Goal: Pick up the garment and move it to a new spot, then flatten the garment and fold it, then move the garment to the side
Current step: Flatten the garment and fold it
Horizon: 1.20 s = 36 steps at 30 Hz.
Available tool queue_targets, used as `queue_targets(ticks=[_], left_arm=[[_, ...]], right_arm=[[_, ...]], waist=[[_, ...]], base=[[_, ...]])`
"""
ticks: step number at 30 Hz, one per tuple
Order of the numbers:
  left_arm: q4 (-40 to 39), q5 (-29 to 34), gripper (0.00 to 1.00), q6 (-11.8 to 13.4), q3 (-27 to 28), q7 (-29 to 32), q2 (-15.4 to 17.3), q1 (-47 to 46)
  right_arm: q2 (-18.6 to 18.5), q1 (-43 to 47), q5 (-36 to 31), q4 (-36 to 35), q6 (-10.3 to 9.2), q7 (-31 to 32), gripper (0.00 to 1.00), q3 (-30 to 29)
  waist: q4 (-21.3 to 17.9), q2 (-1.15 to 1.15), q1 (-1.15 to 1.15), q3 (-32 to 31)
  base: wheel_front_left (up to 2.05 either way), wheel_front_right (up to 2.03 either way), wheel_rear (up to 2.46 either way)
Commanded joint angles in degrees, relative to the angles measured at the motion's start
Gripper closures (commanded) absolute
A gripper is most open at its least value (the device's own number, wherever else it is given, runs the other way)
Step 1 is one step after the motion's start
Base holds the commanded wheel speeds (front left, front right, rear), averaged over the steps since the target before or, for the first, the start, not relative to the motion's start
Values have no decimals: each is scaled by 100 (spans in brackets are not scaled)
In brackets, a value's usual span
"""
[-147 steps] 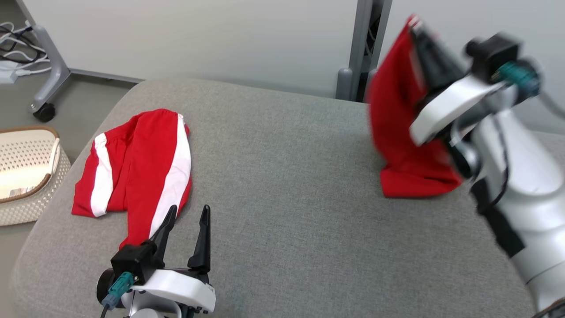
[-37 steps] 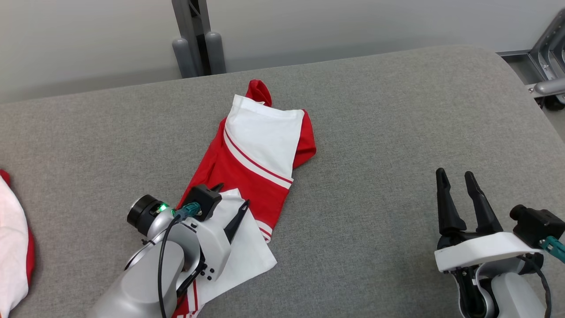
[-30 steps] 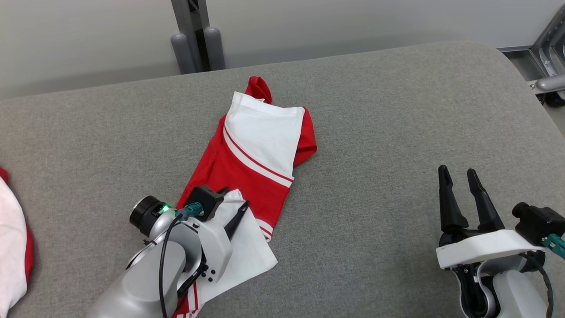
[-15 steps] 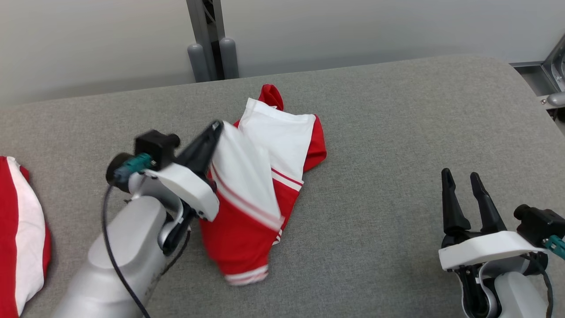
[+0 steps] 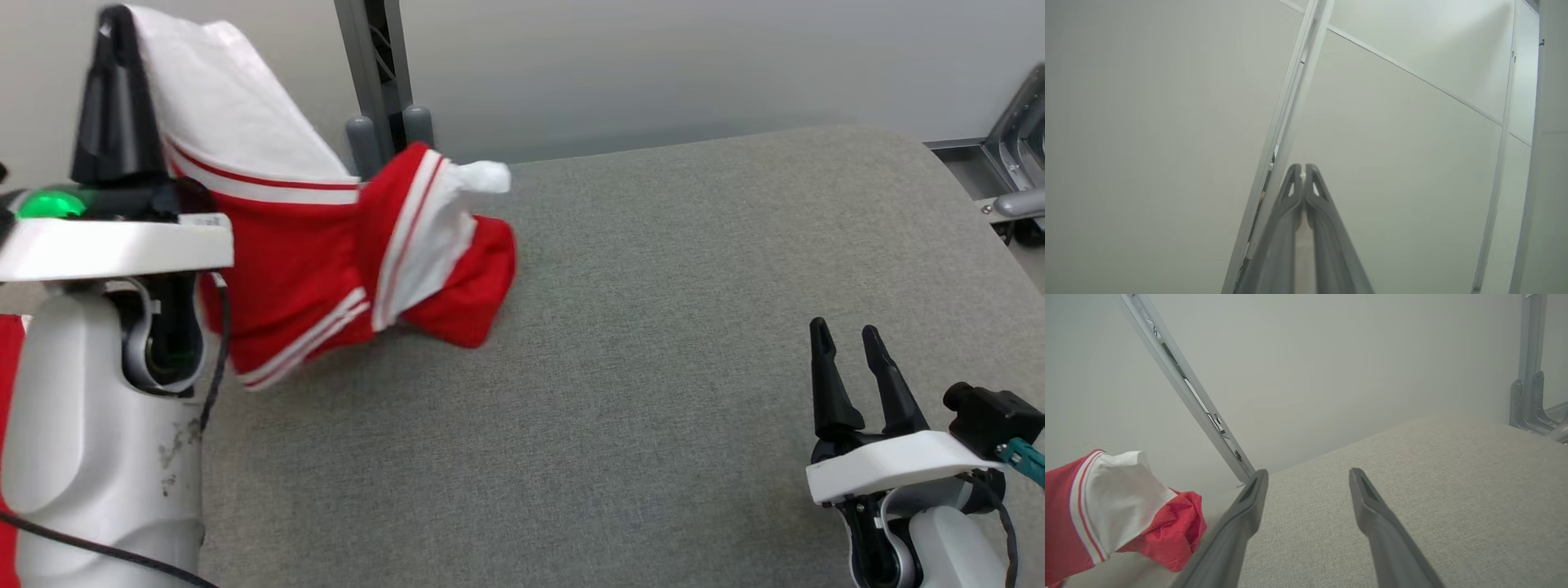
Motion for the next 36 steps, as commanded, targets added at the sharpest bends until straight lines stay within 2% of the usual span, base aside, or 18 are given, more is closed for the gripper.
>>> queue_targets(ticks=[1, 7, 9, 14, 16, 24, 30, 34, 35, 36], left_arm=[[-228, 153, 100, -37, 296, -30, -58, -132], [-1165, 571, 100, -64, 1037, -27, -231, -382], [-1409, 667, 100, -69, 971, -23, -280, -398], [-1348, 672, 100, -66, 55, -24, -280, -261], [-1082, 570, 100, -66, -519, -24, -289, -186], [-576, 171, 100, -59, -1630, -25, -294, -38], [-201, 16, 100, 64, -2574, -25, -290, -19], [314, -104, 100, 92, -3254, -24, -293, 6], [424, -143, 56, 78, -3406, -25, -294, -21], [575, -188, 0, 61, -3588, -25, -289, -44]], right_arm=[[-36, -2, 52, 0, 1, -11, 0, 14], [-34, 1, 121, -30, 1, -11, 0, 30], [-34, -3, 135, -33, 1, -11, 0, 40], [-34, -45, 191, -18, 1, -11, 0, 120], [-35, -78, 226, -20, 1, -11, 0, 173], [-35, -224, 376, -34, 1, -11, 0, 358], [-35, -316, 529, -59, 1, -12, 0, 498], [-33, -331, 634, -68, 1, -12, 0, 585], [-35, -337, 644, -68, 1, -11, 0, 612], [-35, -343, 657, -70, 1, -11, 0, 627]], waist=[[-44, 0, 0, -29], [-119, 0, 0, -26], [-151, 0, 0, -15], [-252, 0, 0, 14], [-344, 0, 0, 55], [-734, 0, 0, 238], [-1033, 0, 0, 366], [-1190, 0, 0, 423], [-1221, 0, 0, 436], [-1244, 0, 0, 447]], base=[[0, 0, 0], [0, 0, 0], [0, 0, 0], [0, 0, 0], [0, 0, 0], [0, 0, 0], [0, 0, 0], [0, 0, 0], [0, 0, 0], [0, 0, 0]])
